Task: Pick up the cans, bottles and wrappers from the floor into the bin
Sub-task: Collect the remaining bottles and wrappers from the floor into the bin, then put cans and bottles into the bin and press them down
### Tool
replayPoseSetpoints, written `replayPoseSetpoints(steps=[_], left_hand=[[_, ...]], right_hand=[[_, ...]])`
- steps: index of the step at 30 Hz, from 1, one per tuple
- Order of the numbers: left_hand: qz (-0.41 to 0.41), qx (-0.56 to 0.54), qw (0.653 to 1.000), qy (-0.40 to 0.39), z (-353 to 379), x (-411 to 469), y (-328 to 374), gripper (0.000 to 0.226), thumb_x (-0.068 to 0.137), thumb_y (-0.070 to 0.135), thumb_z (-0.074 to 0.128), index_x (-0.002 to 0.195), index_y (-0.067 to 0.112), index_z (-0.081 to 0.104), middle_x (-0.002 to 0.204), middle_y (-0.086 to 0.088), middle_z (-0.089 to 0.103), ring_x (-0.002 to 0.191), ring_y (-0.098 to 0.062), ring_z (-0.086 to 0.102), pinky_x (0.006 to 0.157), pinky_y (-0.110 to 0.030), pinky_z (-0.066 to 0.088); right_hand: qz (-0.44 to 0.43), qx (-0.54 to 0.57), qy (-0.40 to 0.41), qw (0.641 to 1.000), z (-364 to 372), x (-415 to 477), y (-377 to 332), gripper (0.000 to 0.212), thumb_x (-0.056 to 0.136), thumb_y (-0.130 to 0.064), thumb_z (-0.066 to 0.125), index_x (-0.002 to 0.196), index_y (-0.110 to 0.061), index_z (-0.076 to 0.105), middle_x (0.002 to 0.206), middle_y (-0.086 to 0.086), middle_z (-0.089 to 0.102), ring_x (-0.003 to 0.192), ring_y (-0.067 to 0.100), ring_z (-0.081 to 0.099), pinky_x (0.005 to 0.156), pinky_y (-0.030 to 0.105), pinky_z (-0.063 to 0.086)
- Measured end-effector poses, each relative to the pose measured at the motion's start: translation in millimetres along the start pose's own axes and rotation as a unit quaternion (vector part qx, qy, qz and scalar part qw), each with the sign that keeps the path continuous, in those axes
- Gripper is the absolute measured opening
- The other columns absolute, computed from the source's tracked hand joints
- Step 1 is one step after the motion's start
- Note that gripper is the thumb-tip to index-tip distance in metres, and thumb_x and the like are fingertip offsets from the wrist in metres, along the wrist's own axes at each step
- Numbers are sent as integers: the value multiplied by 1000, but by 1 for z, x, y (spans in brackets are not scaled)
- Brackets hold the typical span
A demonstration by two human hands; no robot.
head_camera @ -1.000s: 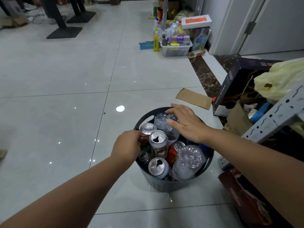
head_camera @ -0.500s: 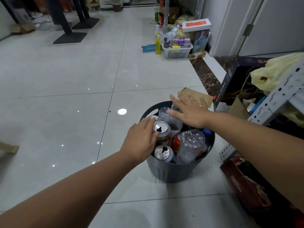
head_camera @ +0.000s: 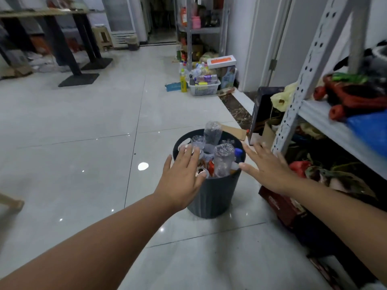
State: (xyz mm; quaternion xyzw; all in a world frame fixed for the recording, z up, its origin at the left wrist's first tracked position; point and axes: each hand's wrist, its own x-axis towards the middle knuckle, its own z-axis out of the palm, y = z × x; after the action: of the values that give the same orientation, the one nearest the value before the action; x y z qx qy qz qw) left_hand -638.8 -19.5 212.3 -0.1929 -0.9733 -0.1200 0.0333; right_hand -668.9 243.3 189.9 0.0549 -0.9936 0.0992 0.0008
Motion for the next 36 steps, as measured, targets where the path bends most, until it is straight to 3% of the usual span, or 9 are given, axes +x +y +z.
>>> replayPoseSetpoints(steps=[5, 10, 14, 16, 18, 24, 29, 32, 36], left_hand=[[50, -25, 998, 6, 24, -37, 36, 65, 99, 49, 21, 150, 23, -8, 160, 2, -11, 145, -14, -13, 115, -39, -7], [49, -91, 990, -93, 82, -72, 85, 69, 98, 52, 24, 150, 24, -10, 159, -1, -12, 147, -22, -3, 118, -42, 12], [87, -91, 984, -123, 124, -80, 119, 70, 97, 55, 23, 150, 24, -9, 160, -3, -10, 147, -23, 3, 118, -43, 16], [136, -81, 973, -170, 167, -85, 155, 69, 97, 54, 24, 151, 22, -7, 160, -5, -8, 147, -25, 6, 118, -43, 17], [141, -78, 971, -177, 180, -85, 157, 70, 98, 51, 27, 151, 19, -6, 160, -7, -8, 147, -25, 7, 117, -41, 18], [271, -32, 931, -243, 256, -101, 208, 71, 99, 46, 30, 150, 13, -6, 159, -11, -6, 147, -25, 7, 117, -38, 18], [366, 18, 882, -298, 300, -115, 233, 73, 97, 43, 38, 151, 15, -4, 159, -12, -3, 147, -26, 6, 118, -40, 17], [391, 32, 861, -324, 323, -123, 253, 74, 97, 42, 39, 151, 14, -1, 159, -14, 4, 145, -28, 13, 115, -40, 22], [343, -10, 865, -365, 350, -129, 286, 69, 94, 46, 44, 147, 13, 17, 145, -14, 32, 127, -33, 41, 98, -43, 41]], right_hand=[[23, 9, 9, 1000, 10, -72, -11, 75, 81, -77, 12, 145, -45, -12, 157, -4, -18, 143, 16, -16, 114, 46, -7], [20, 6, -28, 999, 49, -146, 0, 74, 89, -68, 25, 147, -40, -12, 157, -3, -18, 143, 15, -18, 115, 41, -10], [42, 28, -58, 997, 81, -192, 21, 74, 90, -67, 26, 147, -39, -13, 156, -5, -22, 143, 13, -18, 116, 40, -6], [101, 49, -89, 990, 104, -233, 47, 73, 92, -63, 30, 148, -37, -10, 157, -4, -20, 143, 14, -16, 117, 41, -4], [88, 76, -86, 989, 116, -243, 51, 74, 93, -58, 34, 149, -34, -8, 157, -2, -18, 143, 13, -15, 116, 39, -6], [149, 19, -142, 978, 166, -312, 73, 89, 91, -50, 48, 149, -22, -13, 157, -1, -18, 144, 15, -15, 113, 35, -7], [243, 56, -147, 957, 197, -364, 76, 91, 90, -43, 55, 150, -21, -10, 158, 5, -15, 145, 21, -11, 115, 38, 0], [302, 79, -158, 937, 220, -403, 66, 90, 88, -45, 55, 151, -22, -6, 159, 7, -12, 145, 21, -6, 116, 37, 6], [361, 112, -172, 909, 250, -444, 41, 94, 84, -54, 53, 150, -23, -6, 159, 6, 4, 142, 22, 12, 112, 36, 18]])
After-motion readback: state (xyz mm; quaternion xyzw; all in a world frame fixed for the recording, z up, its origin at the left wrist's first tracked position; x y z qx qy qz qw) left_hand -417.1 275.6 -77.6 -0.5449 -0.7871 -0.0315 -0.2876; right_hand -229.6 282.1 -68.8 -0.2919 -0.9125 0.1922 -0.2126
